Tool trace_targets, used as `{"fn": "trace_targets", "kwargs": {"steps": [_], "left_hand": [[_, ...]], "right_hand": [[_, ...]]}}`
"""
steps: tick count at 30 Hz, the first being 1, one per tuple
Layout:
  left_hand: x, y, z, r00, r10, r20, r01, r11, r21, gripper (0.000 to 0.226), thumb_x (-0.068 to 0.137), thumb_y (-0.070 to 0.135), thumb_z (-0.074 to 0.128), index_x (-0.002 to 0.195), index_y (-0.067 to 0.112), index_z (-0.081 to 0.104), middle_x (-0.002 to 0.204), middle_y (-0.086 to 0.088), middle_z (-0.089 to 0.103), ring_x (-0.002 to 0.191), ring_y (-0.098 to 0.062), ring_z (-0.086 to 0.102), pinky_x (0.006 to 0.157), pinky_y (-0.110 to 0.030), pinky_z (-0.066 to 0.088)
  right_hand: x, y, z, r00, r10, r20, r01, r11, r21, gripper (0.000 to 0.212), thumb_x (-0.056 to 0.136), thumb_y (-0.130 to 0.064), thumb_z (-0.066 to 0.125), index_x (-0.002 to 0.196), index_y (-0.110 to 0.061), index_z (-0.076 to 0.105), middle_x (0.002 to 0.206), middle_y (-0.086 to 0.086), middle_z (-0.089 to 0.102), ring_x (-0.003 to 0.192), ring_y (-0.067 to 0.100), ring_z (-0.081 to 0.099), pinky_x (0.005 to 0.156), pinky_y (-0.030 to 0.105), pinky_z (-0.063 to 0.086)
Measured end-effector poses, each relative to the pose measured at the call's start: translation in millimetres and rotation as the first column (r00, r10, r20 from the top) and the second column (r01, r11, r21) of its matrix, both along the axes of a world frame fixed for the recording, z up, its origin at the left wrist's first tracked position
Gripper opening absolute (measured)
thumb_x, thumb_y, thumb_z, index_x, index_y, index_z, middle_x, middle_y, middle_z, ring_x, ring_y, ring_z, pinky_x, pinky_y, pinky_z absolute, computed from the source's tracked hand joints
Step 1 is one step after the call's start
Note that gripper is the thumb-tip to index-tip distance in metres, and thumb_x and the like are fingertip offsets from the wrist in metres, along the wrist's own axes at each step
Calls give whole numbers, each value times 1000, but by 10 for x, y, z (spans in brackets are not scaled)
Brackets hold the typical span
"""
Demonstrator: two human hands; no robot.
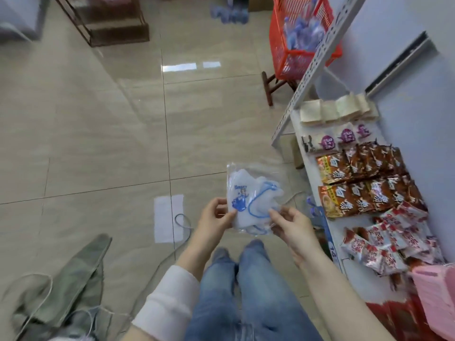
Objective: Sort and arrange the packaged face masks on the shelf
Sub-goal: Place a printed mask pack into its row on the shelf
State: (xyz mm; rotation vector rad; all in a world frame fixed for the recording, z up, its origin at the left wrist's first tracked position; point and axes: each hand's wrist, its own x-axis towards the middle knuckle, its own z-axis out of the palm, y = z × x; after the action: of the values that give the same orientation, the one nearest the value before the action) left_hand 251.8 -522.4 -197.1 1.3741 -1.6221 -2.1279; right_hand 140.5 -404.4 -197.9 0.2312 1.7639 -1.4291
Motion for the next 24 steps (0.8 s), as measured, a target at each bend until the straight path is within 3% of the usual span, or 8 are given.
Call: {"fn": "trace_targets", "kwargs": {"steps": [7, 14, 16, 19, 24], "left_hand": [[-608, -658, 4, 999, 41, 5, -41, 999, -24, 15, 89, 4, 60, 90, 19, 58, 78, -2, 63, 66, -7, 62, 60, -16, 51], [-2011, -1284, 726, 961, -151, -231, 111, 978, -176, 13, 87, 0, 59, 92, 12, 61, 74, 1, 69, 66, -7, 64, 58, -17, 51], [-2426, -1322, 960, 929, -228, -292, 161, 958, -238, 13, 86, -1, 60, 92, 11, 62, 73, 1, 71, 65, -7, 64, 59, -18, 52], [-3015, -1297, 1255, 855, -359, -375, 250, 917, -310, 14, 85, 0, 61, 90, 12, 63, 68, 3, 68, 60, -5, 60, 57, -15, 49], [-3971, -1138, 1617, 649, -630, -428, 473, 774, -421, 11, 84, 6, 64, 88, 16, 63, 65, 9, 66, 60, -5, 58, 58, -15, 46]], "right_hand": [[-643, -680, 1, 999, 25, -36, -26, 1000, -13, 10, 88, -4, 60, 84, -12, 56, 74, 3, 59, 63, 11, 53, 49, 12, 47], [-1867, -1072, 762, 950, -117, -291, 69, 983, -169, 14, 85, -7, 63, 80, -18, 56, 73, -1, 61, 56, 3, 57, 52, 14, 48], [-2166, -1045, 1010, 903, -183, -389, 122, 977, -178, 13, 84, -9, 64, 79, -18, 57, 72, -1, 61, 55, 1, 58, 52, 14, 47], [-2532, -912, 1345, 800, -297, -521, 236, 955, -181, 8, 83, -17, 67, 80, -19, 60, 75, -1, 65, 68, 13, 61, 62, 23, 50], [-2943, -602, 1718, 630, -549, -549, 513, 825, -237, 9, 81, -24, 69, 86, -17, 65, 74, -6, 66, 70, 10, 62, 64, 21, 53]]}}
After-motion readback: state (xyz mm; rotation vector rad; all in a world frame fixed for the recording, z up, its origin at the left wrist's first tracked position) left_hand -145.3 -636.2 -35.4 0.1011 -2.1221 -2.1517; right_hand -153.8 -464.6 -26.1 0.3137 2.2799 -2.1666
